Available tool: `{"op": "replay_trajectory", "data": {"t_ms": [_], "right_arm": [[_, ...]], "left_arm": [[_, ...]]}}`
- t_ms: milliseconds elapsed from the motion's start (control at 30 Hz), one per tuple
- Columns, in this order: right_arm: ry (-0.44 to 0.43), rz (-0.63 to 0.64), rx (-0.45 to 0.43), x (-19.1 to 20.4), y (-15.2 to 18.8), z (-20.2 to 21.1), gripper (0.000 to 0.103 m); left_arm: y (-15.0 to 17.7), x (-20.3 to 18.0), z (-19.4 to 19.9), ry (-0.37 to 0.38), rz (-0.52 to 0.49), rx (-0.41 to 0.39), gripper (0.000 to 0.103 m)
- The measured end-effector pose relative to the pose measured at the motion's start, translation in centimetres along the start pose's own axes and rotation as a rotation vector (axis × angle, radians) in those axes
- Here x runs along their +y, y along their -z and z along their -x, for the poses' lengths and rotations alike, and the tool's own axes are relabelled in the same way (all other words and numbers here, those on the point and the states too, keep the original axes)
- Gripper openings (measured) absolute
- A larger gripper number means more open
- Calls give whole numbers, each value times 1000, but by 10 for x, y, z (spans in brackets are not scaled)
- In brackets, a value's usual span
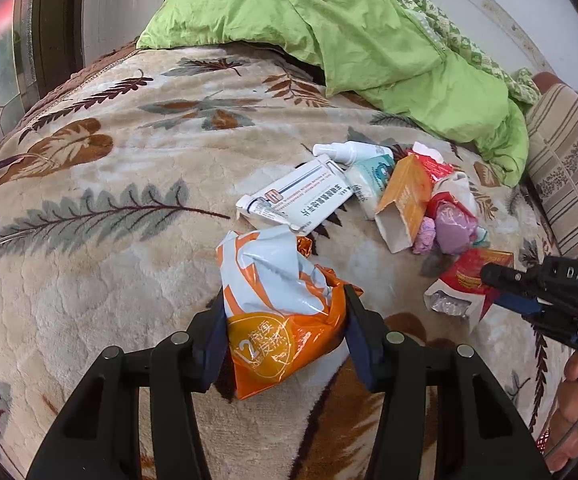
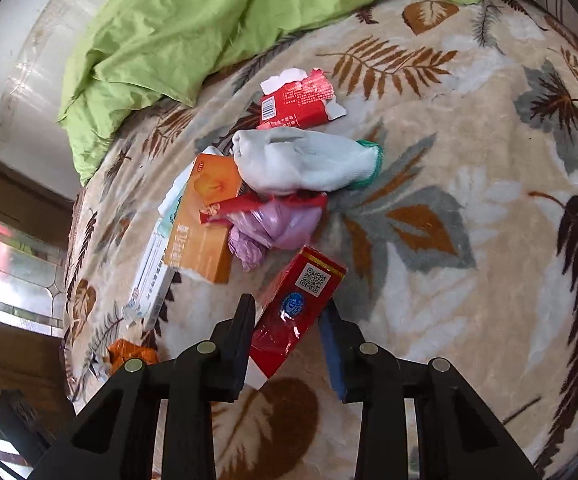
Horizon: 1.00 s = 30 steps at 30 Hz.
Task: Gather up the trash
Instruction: 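Grasp the orange snack bag with the left tool while the right tool grasps the red QR-code box, then lift the orange snack bag and red box above the bed with both tools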
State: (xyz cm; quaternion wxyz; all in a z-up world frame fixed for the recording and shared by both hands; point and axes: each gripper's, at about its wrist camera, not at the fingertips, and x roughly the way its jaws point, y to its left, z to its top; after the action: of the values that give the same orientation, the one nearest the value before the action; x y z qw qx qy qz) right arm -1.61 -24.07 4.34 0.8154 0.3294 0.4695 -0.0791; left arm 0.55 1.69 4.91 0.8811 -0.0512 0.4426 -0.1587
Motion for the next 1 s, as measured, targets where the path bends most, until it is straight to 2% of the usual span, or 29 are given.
{"op": "replay_trajectory", "data": {"t_ms": [100, 233, 400, 533, 733, 1000], "right_arm": [[-76, 13, -69, -8, 10, 12, 26], [-101, 119, -210, -9, 24, 34, 24], [-120, 227, -283, -3, 29, 50, 24], [-136, 254, -306, -8, 27, 60, 24], [-138, 291, -347, -11, 30, 75, 24], [-146, 313, -360, -4, 34, 78, 24]], "left_arm": [[4, -9, 8, 6, -16, -28, 50], [7, -24, 20, 6, -45, -74, 50], [10, -52, 28, 14, -112, -141, 50], [10, -68, 30, 16, -154, -175, 50], [13, -84, 33, -76, -234, -254, 50], [12, -86, 37, -157, -272, -311, 50]]}}
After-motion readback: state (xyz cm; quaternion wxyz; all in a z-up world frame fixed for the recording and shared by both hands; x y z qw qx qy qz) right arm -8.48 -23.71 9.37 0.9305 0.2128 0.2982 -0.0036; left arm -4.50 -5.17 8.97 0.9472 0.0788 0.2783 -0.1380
